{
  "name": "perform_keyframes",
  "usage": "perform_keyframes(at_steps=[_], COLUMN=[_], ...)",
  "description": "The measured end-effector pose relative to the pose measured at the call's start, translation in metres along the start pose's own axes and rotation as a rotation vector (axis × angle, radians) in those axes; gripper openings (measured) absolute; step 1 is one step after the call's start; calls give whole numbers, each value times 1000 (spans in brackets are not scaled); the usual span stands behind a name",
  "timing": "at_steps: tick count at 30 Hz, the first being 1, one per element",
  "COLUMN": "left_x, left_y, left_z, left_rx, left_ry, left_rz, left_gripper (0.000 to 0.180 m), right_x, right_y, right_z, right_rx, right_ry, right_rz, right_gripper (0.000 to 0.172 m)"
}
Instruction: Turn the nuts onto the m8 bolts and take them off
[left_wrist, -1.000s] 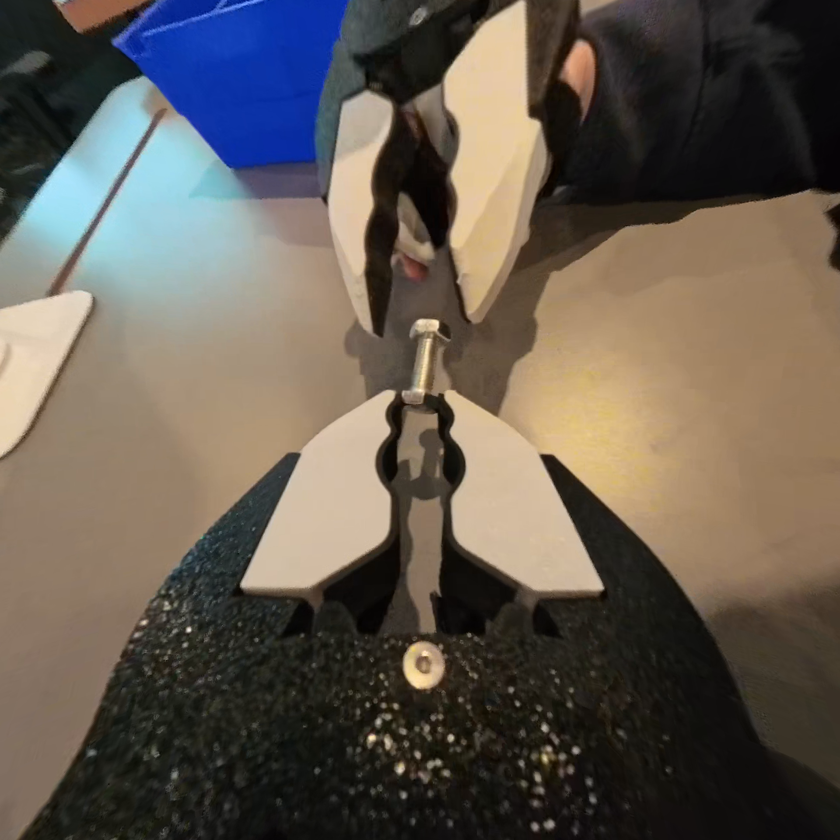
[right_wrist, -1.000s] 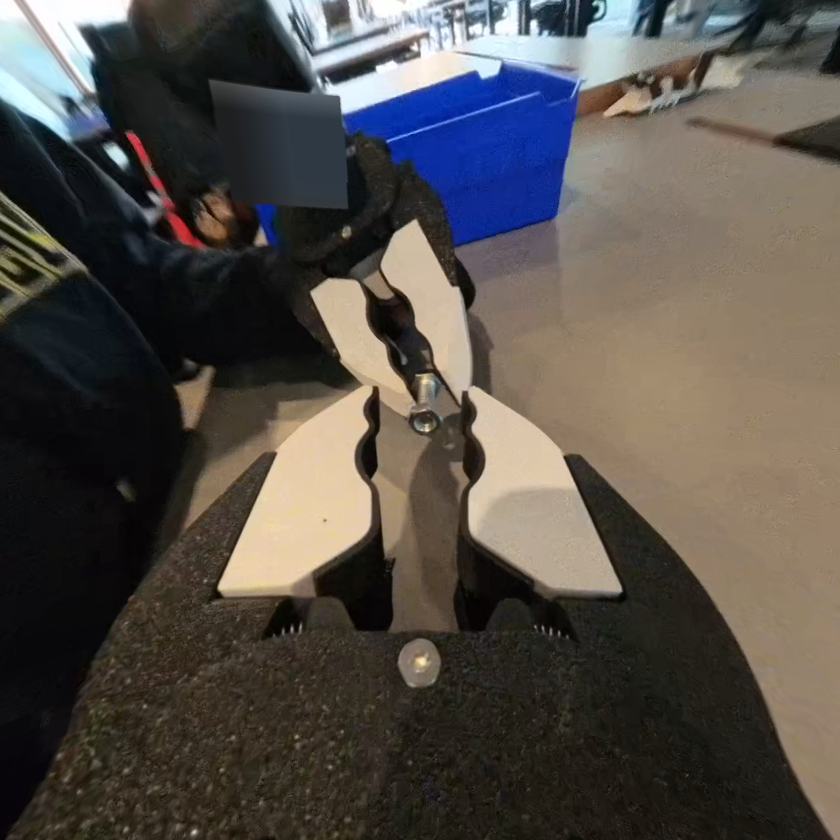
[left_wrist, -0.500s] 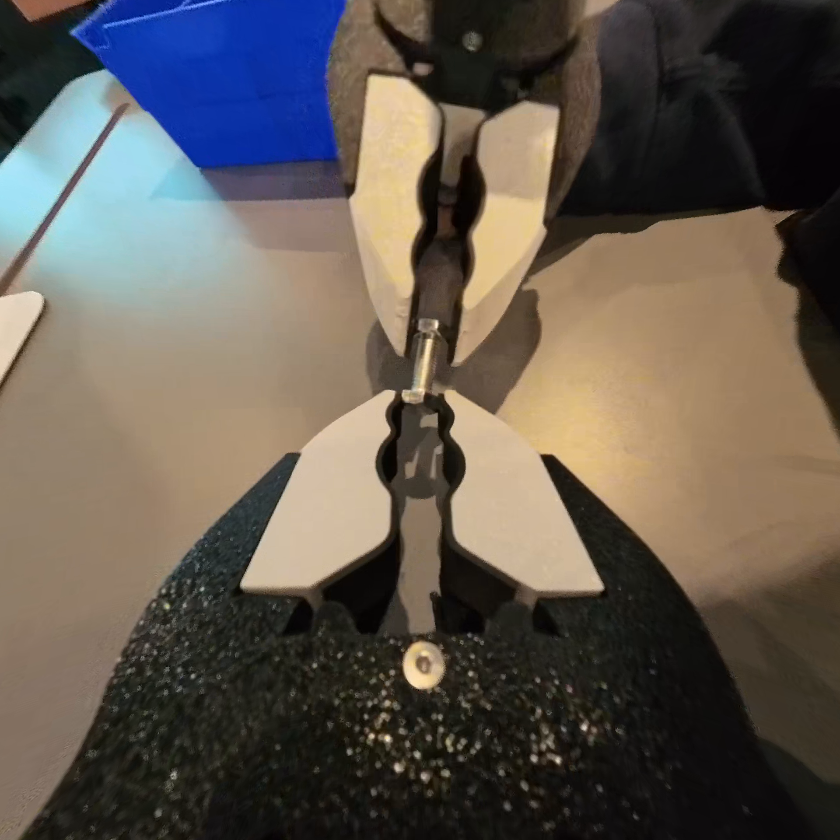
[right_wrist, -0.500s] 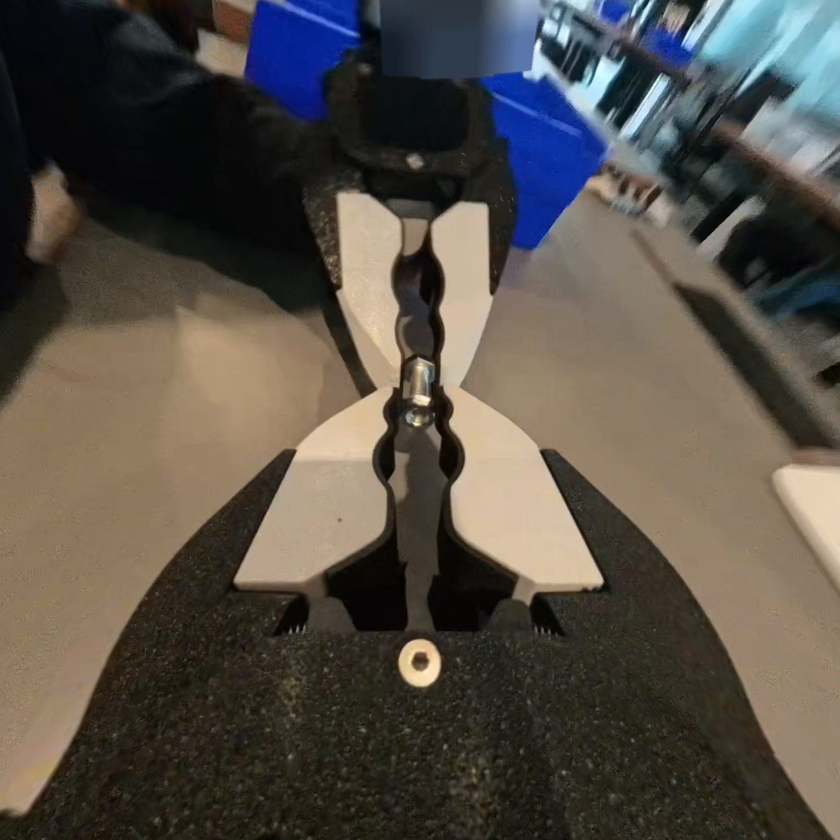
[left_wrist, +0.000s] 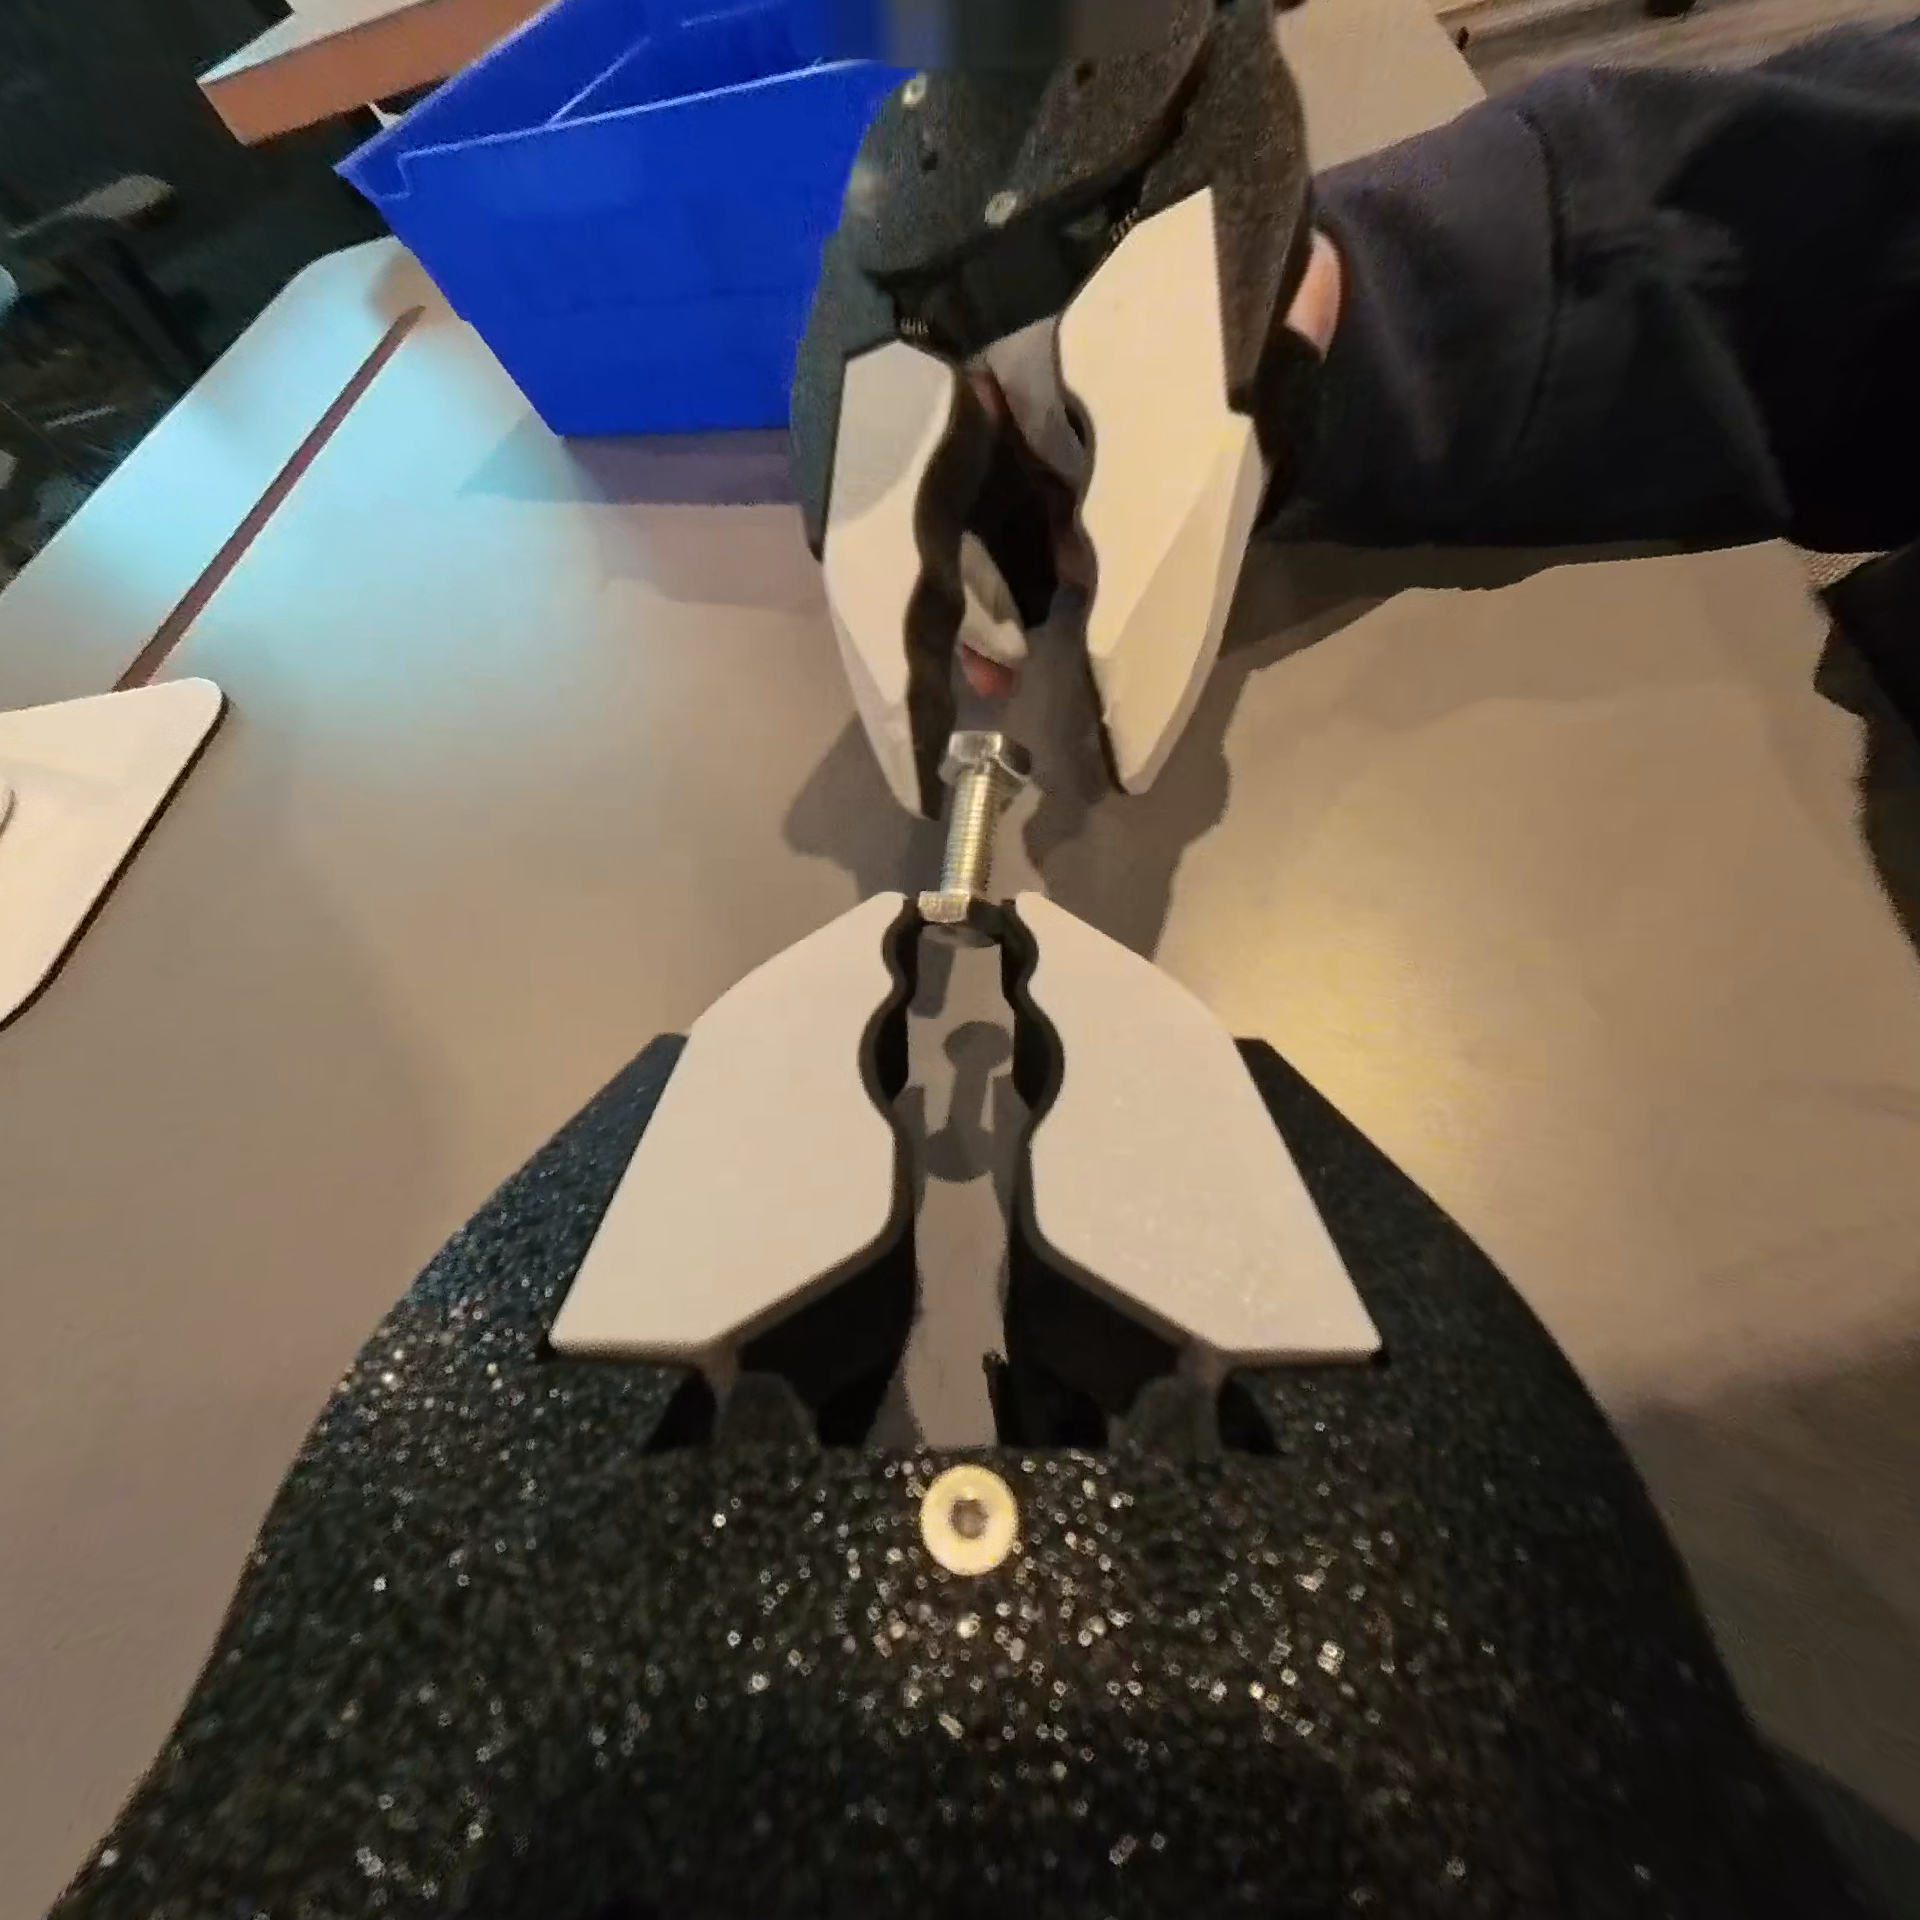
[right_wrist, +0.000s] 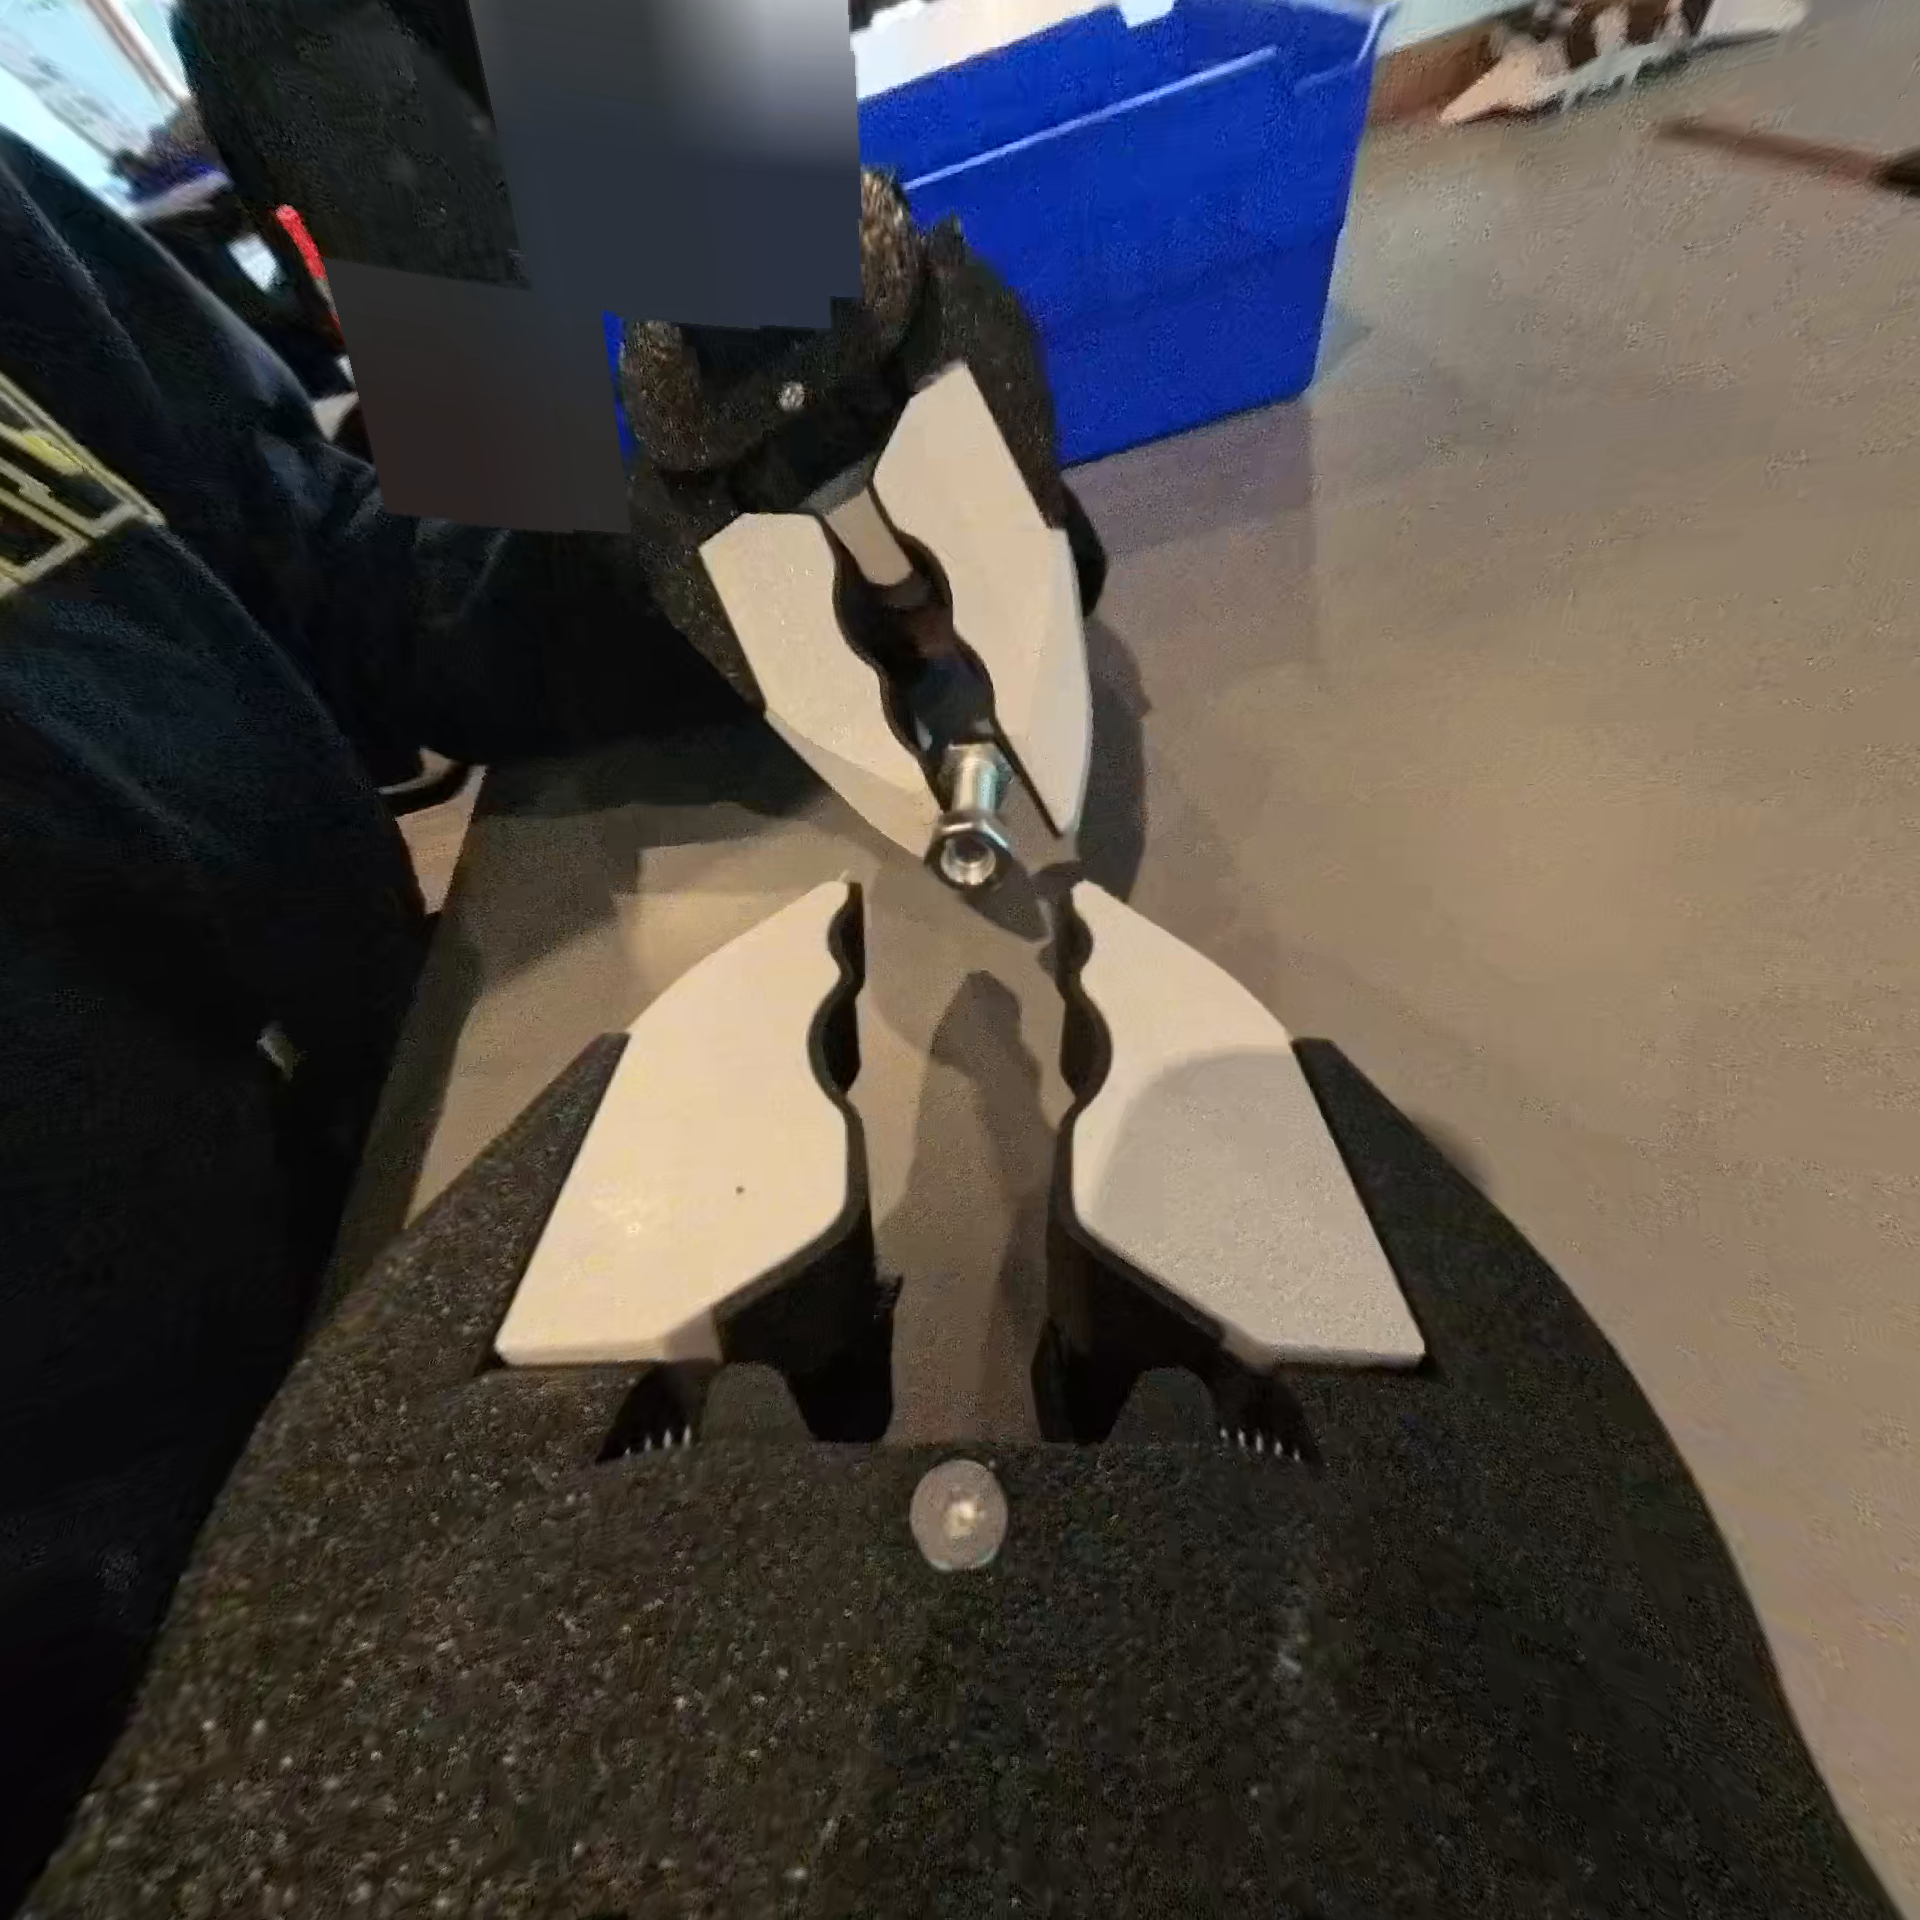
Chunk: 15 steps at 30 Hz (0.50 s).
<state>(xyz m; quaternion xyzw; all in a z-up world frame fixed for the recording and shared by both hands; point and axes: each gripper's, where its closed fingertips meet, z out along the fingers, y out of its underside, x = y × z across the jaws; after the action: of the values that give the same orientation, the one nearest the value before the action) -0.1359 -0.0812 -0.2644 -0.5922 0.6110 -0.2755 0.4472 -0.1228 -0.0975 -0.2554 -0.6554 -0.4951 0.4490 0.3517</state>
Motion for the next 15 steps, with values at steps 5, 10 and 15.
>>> perform_keyframes(at_steps=[5,10,15], left_x=[3,4,4], left_y=[7,5,6], left_z=[5,5,6], left_rx=[-47,-42,-49], left_ry=[8,3,8], left_rz=[19,23,24], left_gripper=[14,14,14], right_x=[-9,5,3], right_y=[-19,-8,1], right_z=[-2,-5,2], right_rx=[113,47,-19], right_ry=[22,51,43], right_rz=[-149,-7,-35], right_gripper=[28,30,15])
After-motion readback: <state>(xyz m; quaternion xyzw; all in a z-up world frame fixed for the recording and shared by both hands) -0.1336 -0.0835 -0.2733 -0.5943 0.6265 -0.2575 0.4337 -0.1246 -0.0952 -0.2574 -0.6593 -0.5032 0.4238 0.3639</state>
